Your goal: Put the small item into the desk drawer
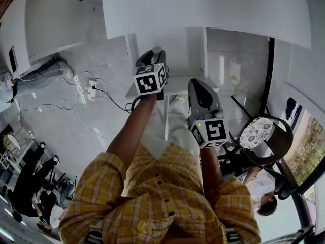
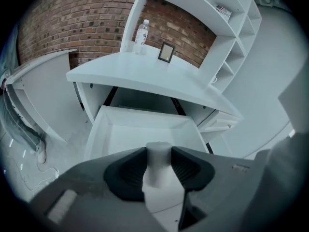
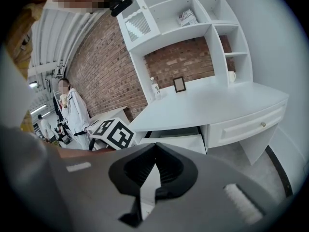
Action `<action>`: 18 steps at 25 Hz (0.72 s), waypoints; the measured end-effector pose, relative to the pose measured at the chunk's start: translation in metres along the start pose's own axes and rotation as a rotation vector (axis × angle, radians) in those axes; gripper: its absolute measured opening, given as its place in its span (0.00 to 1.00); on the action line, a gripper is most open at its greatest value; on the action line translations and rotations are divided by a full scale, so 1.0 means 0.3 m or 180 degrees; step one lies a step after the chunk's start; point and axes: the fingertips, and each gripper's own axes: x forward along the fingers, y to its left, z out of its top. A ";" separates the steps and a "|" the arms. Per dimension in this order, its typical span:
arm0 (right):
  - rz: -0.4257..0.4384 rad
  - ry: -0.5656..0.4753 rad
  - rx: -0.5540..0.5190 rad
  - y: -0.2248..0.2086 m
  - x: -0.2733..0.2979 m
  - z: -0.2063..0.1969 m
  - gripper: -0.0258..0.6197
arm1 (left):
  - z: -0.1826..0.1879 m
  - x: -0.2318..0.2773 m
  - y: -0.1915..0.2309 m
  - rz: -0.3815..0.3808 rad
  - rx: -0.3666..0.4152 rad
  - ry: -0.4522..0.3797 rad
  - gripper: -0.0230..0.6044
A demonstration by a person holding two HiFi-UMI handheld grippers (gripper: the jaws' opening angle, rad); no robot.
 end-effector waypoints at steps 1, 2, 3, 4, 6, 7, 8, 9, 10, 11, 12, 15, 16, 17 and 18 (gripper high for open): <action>-0.0008 -0.0006 0.0028 -0.003 0.005 -0.002 0.03 | -0.008 0.017 0.005 0.0003 -0.0002 0.0029 0.31; -0.0016 -0.0015 0.0044 -0.005 0.009 -0.004 0.03 | -0.017 0.032 0.008 0.0008 -0.0006 0.0057 0.31; -0.0022 -0.0016 0.0048 -0.007 0.012 -0.004 0.03 | -0.024 0.047 0.011 0.0016 -0.0011 0.0083 0.31; -0.0021 -0.0009 0.0046 -0.006 0.015 -0.003 0.03 | -0.030 0.061 0.011 0.0021 -0.0019 0.0107 0.31; -0.0014 0.0031 0.0044 -0.003 0.019 -0.002 0.03 | -0.039 0.089 0.011 0.0021 -0.0047 0.0151 0.31; -0.0014 0.0048 0.0042 -0.002 0.020 -0.007 0.03 | -0.045 0.102 0.014 0.0022 -0.0060 0.0172 0.31; -0.0019 0.0056 0.0039 -0.003 0.021 -0.015 0.04 | -0.051 0.115 0.019 0.0026 -0.0071 0.0193 0.31; -0.0026 0.0063 0.0040 -0.006 0.023 -0.026 0.04 | -0.056 0.126 0.024 0.0029 -0.0080 0.0213 0.31; -0.0035 0.0078 0.0048 -0.010 0.025 -0.036 0.03 | -0.061 0.137 0.028 0.0029 -0.0092 0.0231 0.31; -0.0042 0.0099 0.0064 -0.014 0.027 -0.046 0.04 | -0.067 0.147 0.030 0.0027 -0.0110 0.0251 0.31; -0.0046 0.0119 0.0080 -0.018 0.029 -0.053 0.04 | -0.075 0.158 0.032 0.0022 -0.0136 0.0273 0.31; -0.0065 0.0165 0.0081 -0.026 0.033 -0.072 0.04 | -0.087 0.186 0.038 0.0025 -0.0186 0.0314 0.31; -0.0073 0.0173 0.0075 -0.029 0.033 -0.081 0.04 | -0.085 0.192 0.039 0.0027 -0.0191 0.0320 0.31; -0.0080 0.0185 0.0072 -0.030 0.033 -0.089 0.04 | -0.086 0.199 0.041 0.0028 -0.0198 0.0328 0.31; -0.0089 0.0198 0.0073 -0.032 0.033 -0.094 0.04 | -0.091 0.206 0.045 0.0030 -0.0206 0.0342 0.31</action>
